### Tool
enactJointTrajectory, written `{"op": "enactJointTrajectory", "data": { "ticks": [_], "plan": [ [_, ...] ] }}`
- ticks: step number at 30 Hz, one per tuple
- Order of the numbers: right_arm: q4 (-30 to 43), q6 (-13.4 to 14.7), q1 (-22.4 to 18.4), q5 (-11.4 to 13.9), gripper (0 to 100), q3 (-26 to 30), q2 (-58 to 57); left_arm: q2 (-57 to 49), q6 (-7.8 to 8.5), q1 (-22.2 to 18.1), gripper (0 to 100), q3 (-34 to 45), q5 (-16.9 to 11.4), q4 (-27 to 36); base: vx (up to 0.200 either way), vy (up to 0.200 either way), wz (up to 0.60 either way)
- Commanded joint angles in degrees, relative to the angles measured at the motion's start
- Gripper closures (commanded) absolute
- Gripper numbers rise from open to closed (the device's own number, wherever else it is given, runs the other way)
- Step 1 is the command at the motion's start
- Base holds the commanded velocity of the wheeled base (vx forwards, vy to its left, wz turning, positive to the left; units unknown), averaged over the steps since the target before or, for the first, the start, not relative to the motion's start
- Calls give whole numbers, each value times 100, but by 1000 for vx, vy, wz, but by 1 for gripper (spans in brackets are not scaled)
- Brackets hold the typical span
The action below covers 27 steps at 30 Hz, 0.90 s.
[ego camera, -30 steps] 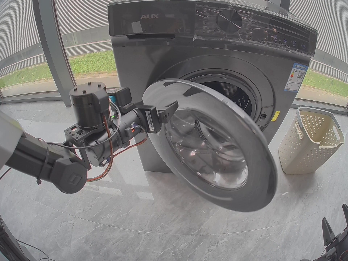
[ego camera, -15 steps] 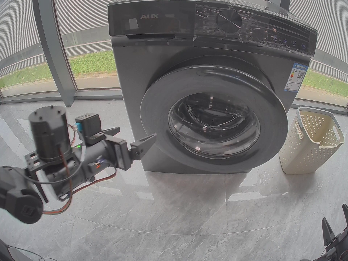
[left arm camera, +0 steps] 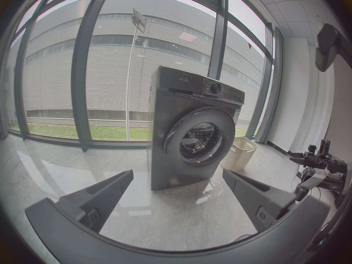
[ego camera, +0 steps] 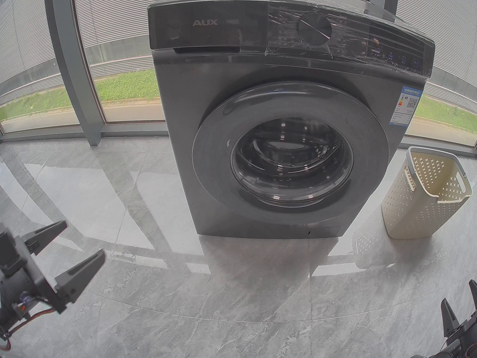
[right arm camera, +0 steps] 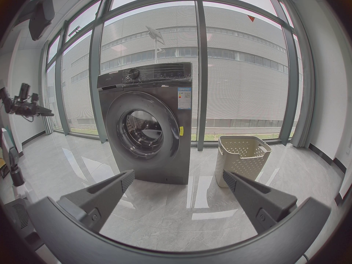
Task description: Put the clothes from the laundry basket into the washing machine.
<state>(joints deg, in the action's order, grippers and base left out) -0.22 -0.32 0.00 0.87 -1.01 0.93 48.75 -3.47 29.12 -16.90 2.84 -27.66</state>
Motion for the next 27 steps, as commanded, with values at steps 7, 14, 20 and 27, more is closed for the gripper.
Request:
{"op": "enactJointTrajectory", "data": {
  "ticks": [7,14,20,27],
  "plan": [
    [-4,-3,0,-34,0,101,-57,-3311,172,-1330,0,960,-56,1351,0,0,0],
    [-4,-3,0,-25,0,101,-57,-4172,172,-1726,0,1654,-64,1369,0,0,0],
    [-4,-3,0,-7,0,101,-57,-4339,57,-1963,0,1681,6,1562,0,0,0],
    [-4,-3,-18,-7,0,101,-49,-4866,303,-2991,0,1690,-91,2168,0,0,0]
  ]
}}
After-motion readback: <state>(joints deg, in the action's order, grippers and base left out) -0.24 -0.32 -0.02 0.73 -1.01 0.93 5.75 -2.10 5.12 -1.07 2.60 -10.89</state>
